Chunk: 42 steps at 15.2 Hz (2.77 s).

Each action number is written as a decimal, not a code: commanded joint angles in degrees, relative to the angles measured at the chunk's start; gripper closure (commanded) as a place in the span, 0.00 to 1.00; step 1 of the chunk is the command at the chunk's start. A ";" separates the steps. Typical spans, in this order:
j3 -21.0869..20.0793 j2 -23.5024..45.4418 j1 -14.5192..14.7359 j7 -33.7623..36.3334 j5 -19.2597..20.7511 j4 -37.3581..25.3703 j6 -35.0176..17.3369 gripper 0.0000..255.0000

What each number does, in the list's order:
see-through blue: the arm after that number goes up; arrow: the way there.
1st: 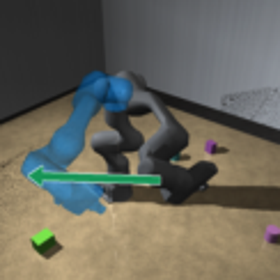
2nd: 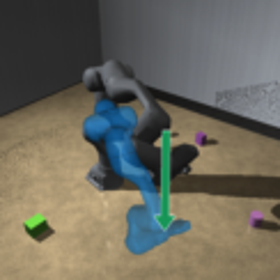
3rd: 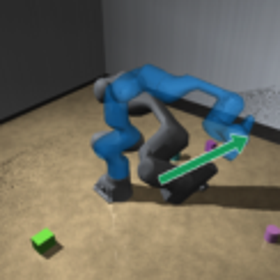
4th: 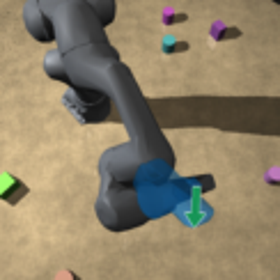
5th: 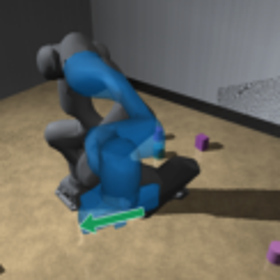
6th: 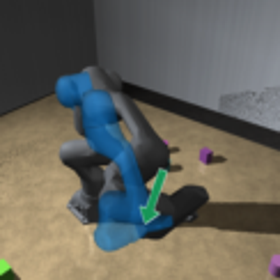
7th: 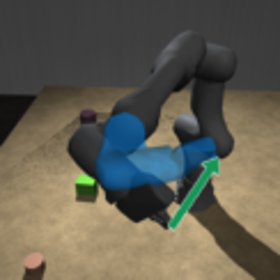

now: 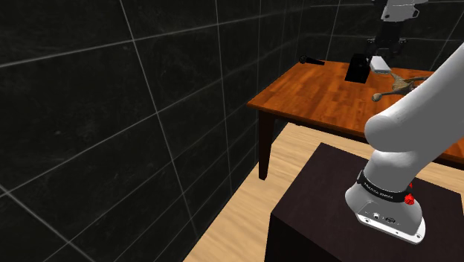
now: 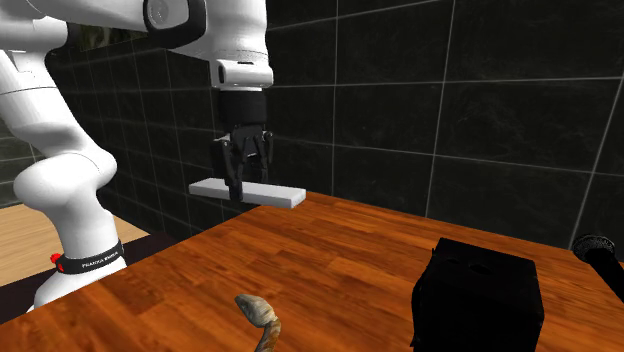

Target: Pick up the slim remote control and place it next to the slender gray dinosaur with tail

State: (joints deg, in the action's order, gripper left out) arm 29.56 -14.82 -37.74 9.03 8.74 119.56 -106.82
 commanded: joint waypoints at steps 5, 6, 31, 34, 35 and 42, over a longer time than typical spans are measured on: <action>5.11 -1.57 -3.40 -7.83 1.97 0.16 0.41 1.00; 6.02 -1.64 -3.93 -9.18 2.21 0.04 0.43 1.00; 29.89 18.21 -13.40 -47.43 -11.29 -12.64 -2.85 1.00; 29.86 18.93 -13.58 -47.91 -12.00 -10.78 -5.07 1.00; 29.85 19.21 -13.66 -48.11 -12.28 -10.19 -5.80 1.00; 29.51 21.74 -14.44 -49.89 -14.87 -6.43 -10.80 1.00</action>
State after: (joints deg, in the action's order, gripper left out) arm 59.16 6.55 -52.09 -40.64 -5.72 112.57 -116.83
